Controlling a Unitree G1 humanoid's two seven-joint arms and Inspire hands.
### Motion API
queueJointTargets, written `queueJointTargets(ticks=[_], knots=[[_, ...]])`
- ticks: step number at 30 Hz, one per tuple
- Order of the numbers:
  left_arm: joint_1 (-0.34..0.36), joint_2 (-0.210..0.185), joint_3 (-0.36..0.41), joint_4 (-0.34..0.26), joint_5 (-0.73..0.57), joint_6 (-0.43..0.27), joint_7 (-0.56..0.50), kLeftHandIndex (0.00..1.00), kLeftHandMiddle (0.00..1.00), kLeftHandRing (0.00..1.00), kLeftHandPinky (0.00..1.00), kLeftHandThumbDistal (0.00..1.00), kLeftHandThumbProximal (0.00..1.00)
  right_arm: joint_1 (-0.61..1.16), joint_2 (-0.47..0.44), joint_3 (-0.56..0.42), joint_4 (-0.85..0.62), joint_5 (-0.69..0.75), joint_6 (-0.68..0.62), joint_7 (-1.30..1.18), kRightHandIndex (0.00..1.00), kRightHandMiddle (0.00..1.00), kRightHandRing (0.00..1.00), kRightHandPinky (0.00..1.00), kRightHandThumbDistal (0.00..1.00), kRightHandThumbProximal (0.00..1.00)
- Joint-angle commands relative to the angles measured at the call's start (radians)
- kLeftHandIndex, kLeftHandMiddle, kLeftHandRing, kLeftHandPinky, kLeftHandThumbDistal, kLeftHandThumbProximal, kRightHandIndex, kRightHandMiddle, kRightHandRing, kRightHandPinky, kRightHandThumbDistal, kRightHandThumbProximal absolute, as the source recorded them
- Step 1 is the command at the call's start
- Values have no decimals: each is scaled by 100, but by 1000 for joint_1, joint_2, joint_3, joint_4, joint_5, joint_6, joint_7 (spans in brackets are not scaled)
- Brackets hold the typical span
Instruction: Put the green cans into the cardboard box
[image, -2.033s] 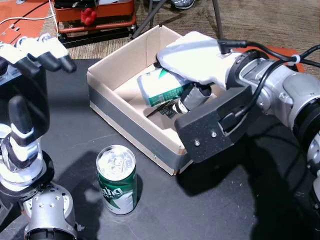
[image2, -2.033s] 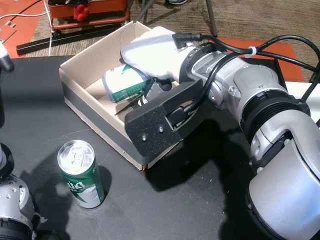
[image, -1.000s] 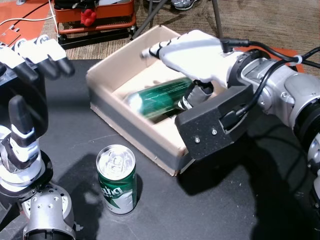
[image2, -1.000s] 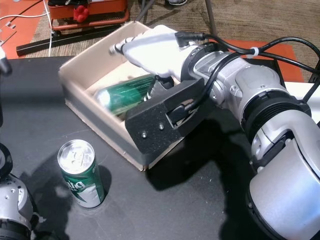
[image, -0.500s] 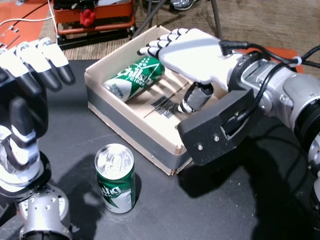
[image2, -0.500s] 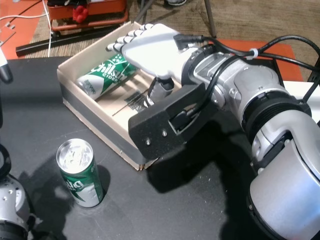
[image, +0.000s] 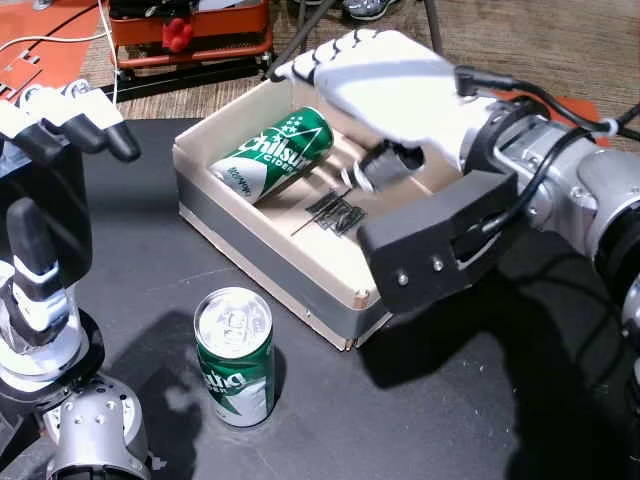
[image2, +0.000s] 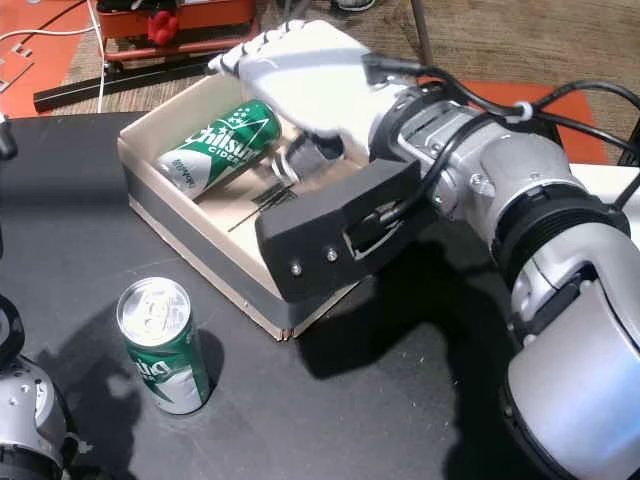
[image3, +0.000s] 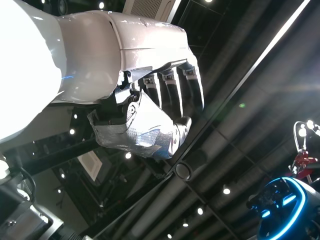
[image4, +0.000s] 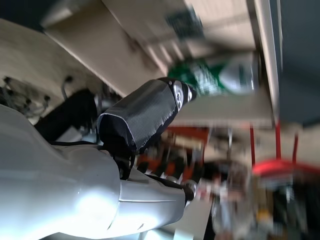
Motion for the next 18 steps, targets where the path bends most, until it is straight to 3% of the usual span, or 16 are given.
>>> queueJointTargets(ticks=[1, 4, 10, 17, 18], knots=[[-3, -12, 8, 3, 3, -3, -8, 35, 47, 50, 61, 33, 0, 53, -8, -21, -22, 21, -13, -125, 63, 64, 68, 72, 65, 0], [-3, -12, 10, 4, 5, -2, -8, 33, 46, 49, 62, 34, 0, 103, -6, -36, -44, 19, -28, -288, 40, 46, 55, 61, 57, 0], [-2, -5, 8, 7, 9, -8, -8, 37, 48, 51, 62, 33, 4, 199, -39, -58, -107, 30, -111, -421, 24, 27, 36, 39, 49, 0], [-3, 9, 6, 13, 7, -8, -8, 35, 47, 51, 64, 34, 5, 346, -119, -139, -254, 90, -195, -460, 22, 21, 29, 28, 54, 0], [-1, 10, 9, 15, 12, -6, -8, 34, 47, 50, 62, 38, 5, 374, -130, -158, -282, 106, -207, -460, 22, 21, 29, 28, 52, 0]])
